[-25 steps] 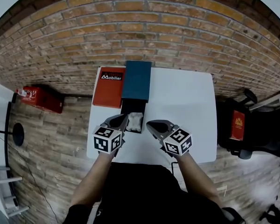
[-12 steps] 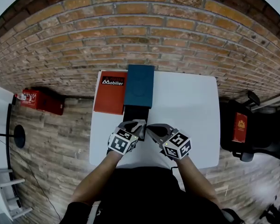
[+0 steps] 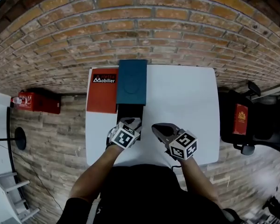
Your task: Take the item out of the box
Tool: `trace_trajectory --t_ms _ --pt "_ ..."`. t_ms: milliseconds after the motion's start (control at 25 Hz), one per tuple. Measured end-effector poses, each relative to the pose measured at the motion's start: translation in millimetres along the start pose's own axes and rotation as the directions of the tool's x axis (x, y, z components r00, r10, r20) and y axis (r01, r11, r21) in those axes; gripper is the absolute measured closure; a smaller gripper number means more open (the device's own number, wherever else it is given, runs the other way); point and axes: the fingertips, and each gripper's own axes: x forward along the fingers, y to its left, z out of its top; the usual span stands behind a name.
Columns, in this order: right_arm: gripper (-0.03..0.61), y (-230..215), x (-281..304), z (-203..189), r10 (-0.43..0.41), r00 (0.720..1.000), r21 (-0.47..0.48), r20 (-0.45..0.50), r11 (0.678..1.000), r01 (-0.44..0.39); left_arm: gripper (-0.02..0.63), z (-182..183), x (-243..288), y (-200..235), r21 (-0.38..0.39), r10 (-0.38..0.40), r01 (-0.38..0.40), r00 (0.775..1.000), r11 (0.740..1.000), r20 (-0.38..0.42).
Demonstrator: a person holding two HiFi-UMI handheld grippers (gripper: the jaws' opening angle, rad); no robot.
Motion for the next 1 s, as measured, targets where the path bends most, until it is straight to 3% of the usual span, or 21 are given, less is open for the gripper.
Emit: trace_trajectory --t_ms 440,720,1000 --pt "0.577 1.2 -19.1 10.3 0.030 0.998 -0.019 0.046 0.999 -0.030 0.395 1.7 3.5 2.9 0.000 -0.003 0.003 0.997 1.000 -0.078" --pt "0.577 2.8 -29.8 5.0 0.037 0.998 -0.019 0.046 0.999 -0.036 0.397 -16.2 20.3 5.0 0.076 0.028 -0.014 0.983 0.997 -0.183" --pt "0.577 6.5 -42.0 -1.9 0.031 0.999 -0.013 0.037 0.999 -0.031 0.397 -22.6 29.5 9.0 0.093 0.050 -0.030 0.975 0.995 -0.216"
